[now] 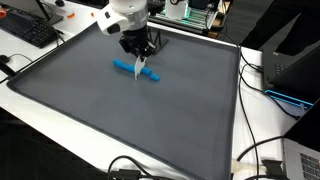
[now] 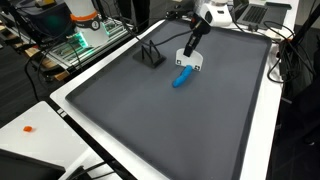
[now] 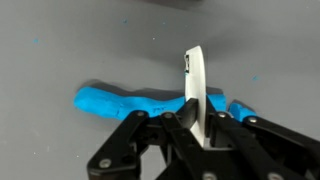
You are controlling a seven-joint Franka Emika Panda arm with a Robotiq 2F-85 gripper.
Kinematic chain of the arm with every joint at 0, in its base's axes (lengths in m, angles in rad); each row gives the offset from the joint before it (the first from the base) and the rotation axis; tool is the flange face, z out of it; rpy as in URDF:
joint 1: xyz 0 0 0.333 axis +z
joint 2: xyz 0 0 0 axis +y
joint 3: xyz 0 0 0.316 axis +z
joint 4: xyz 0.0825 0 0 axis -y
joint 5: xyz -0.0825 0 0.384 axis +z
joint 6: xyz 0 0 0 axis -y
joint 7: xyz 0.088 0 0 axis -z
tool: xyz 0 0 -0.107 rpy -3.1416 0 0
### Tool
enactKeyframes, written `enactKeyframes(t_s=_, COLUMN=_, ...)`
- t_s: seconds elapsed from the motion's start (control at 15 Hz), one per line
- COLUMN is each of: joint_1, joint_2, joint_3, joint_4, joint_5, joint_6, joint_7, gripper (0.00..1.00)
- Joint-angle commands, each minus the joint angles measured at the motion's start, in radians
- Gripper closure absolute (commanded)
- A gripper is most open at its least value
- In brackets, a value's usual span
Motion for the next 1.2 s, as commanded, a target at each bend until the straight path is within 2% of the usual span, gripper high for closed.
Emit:
enactKeyframes(t_s=0.0, joint_1=-0.002, joint_2=-0.029, joint_3=-0.004, joint_4=-0.017, joint_5=-0.014, joint_6=-0.025, joint_7=0.009, gripper=0.98)
enactKeyframes(t_s=1.13, joint_1=-0.022, joint_2=-0.065, joint_3=-0.035, joint_4=0.047, joint_5=-0.032, joint_6=-0.059, joint_7=0.012, gripper=0.98)
